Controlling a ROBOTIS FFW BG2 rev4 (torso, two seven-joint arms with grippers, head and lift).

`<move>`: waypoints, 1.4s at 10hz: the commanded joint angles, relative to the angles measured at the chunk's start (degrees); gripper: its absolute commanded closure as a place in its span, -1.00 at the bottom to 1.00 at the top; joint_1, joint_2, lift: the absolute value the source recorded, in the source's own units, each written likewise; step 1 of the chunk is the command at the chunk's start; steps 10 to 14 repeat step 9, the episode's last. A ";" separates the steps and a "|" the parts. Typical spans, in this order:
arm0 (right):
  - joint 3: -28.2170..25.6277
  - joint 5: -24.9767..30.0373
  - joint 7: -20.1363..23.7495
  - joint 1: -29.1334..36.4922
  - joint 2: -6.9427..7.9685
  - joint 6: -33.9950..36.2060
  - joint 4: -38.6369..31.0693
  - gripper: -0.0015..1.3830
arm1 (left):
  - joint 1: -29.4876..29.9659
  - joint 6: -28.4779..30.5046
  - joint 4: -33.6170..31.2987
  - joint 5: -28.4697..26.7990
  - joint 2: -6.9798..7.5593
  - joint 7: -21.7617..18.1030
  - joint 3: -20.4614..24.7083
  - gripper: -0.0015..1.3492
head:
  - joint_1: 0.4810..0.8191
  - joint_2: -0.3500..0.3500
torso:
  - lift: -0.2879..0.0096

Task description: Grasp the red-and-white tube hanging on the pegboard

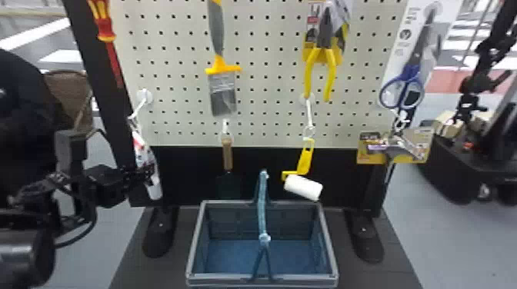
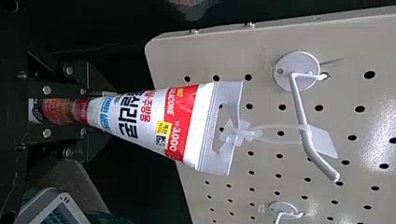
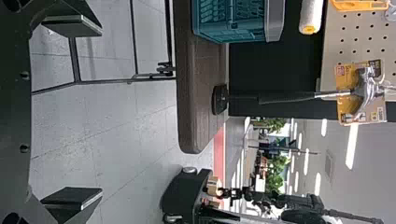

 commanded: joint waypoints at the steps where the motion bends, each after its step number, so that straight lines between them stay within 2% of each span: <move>1: 0.00 0.00 0.00 0.00 0.05 -0.02 0.09 -0.86 | 0.45 -0.92 0.00 0.65 -0.33 0.30 -0.03 0.59 | -0.60 0.00 | 0.26; 14: 0.00 -0.09 0.26 -0.24 0.05 0.07 0.23 -0.86 | 0.45 -1.97 0.00 1.17 -0.33 0.66 -0.56 0.59 | -0.60 0.00 | 0.26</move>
